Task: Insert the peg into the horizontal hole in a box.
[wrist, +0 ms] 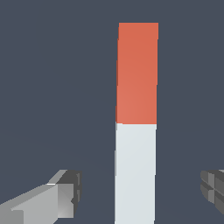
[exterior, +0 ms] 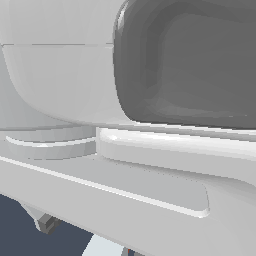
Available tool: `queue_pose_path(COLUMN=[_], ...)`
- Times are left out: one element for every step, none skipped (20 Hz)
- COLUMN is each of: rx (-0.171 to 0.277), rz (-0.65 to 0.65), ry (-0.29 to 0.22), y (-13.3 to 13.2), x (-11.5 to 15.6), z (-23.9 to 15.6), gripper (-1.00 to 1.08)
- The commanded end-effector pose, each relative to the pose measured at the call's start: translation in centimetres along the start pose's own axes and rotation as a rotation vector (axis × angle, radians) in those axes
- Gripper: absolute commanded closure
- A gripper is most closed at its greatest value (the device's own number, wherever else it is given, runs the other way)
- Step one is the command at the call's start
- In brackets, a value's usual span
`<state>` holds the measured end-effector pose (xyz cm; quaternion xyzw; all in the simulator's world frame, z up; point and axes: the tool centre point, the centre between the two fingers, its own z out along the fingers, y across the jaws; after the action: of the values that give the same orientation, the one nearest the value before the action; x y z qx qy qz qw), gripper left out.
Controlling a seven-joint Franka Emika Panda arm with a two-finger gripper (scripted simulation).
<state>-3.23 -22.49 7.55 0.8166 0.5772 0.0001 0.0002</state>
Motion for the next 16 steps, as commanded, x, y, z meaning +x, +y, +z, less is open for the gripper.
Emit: queue_pose_path(rx=[0.000, 0.000, 0.000, 0.000, 0.001, 0.001, 0.001, 0.001, 0.001, 0.001, 0.001, 0.001, 0.001, 0.001, 0.001, 0.001], rz=[0.014, 0.017, 0.018, 0.019, 0.018, 0.018, 0.018, 0.018, 0.018, 0.018, 0.018, 0.019, 0.019, 0.019, 0.019, 0.019], ry=[0.000, 0.000, 0.000, 0.000, -0.001, -0.001, -0.001, -0.001, -0.001, -0.001, -0.001, -0.001, -0.001, 0.000, 0.000, 0.000], y=[0.1, 0.2, 0.2, 0.2, 0.1, 0.1, 0.1, 0.1, 0.1, 0.1, 0.1, 0.1, 0.1, 0.1, 0.1, 0.1], x=[-1.1, -1.3, -1.5, -1.5, -1.4, -1.4, -1.4, -1.4, -1.4, -1.4, -1.4, -1.4, -1.4, -1.5, -1.5, -1.5], z=[0.5, 0.6, 0.7, 0.7, 0.6, 0.7, 0.8, 0.9, 1.2, 1.5, 1.8, 2.3, 2.8, 3.3, 3.9, 4.3], gripper=[-0.92, -0.92, -0.92, -0.92, -0.92, -0.92, -0.92, -0.92, -0.92, -0.92, -0.92, -0.92, -0.92, -0.92, -0.92, -0.92])
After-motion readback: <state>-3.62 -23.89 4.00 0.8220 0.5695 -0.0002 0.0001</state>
